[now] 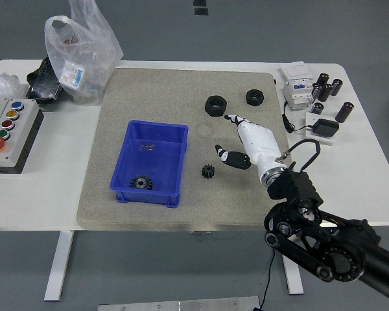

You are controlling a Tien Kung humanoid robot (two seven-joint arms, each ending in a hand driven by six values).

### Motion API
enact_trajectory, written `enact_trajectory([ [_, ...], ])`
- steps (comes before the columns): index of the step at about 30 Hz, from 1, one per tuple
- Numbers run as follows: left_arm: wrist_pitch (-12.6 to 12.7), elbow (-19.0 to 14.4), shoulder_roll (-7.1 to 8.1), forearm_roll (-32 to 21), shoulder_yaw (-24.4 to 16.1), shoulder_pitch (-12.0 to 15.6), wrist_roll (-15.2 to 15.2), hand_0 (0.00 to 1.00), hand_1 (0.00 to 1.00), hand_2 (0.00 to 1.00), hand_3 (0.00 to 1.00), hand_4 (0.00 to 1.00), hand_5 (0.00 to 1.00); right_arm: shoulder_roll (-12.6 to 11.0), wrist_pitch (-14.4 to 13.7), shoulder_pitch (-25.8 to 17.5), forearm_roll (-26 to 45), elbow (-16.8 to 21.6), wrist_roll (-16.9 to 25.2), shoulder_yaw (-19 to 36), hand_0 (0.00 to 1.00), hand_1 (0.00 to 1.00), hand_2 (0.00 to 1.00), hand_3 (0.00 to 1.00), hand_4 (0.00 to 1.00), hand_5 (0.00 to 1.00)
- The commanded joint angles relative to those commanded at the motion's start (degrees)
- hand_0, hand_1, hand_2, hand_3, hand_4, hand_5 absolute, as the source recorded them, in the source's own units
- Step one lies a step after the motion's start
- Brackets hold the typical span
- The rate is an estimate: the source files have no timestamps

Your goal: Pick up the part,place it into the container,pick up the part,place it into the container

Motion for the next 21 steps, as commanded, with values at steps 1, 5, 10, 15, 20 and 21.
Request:
enact_trajectory([
  [1, 0.0, 0.0, 0.0, 0.01, -0.01, -0.03, -0.06, 0.613, 0.604, 0.596, 0.624, 0.51, 0.48, -0.18, -0.13, -0.77, 1.14, 0.29, 0.37, -0.12, 0.354, 0.688, 0.846, 0.88, 0.734, 0.326],
  [5, -0.02, 0.0, 0.03, 0.19, -0.02, -0.25, -0.19, 0.613, 0.604, 0.595, 0.624, 0.508, 0.477, 0.18, -0.1, -1.38, 4.18, 0.62, 1.43, -2.77, 0.349, 0.668, 0.852, 0.881, 0.749, 0.327],
  [10, -0.06, 0.0, 0.09, 0.23, 0.14, -0.49, -0.27, 0.613, 0.604, 0.595, 0.624, 0.504, 0.477, 0.96, 1.0, 0.33, 5.41, 0.69, 1.65, -5.87, 0.349, 0.664, 0.853, 0.883, 0.762, 0.34],
  [15, -0.08, 0.0, 0.11, 0.18, 0.32, -0.5, -0.23, 0.613, 0.604, 0.595, 0.623, 0.5, 0.477, 1.54, 2.02, 2.21, 6.16, -1.07, 1.69, -8.31, 0.347, 0.653, 0.845, 0.884, 0.783, 0.359],
  [20, -0.07, 0.0, 0.01, 0.22, 0.35, -0.38, -0.11, 0.613, 0.604, 0.595, 0.623, 0.5, 0.477, 2.58, 2.97, 3.43, 4.71, -3.6, 0.81, -9.65, 0.347, 0.653, 0.845, 0.884, 0.783, 0.359],
  [21, -0.08, 0.0, 0.0, 0.2, 0.37, -0.38, -0.1, 0.613, 0.604, 0.595, 0.623, 0.496, 0.474, 2.75, 3.18, 3.61, 4.27, -3.94, 0.56, -9.91, 0.332, 0.58, 0.718, 0.841, 0.663, 0.252],
])
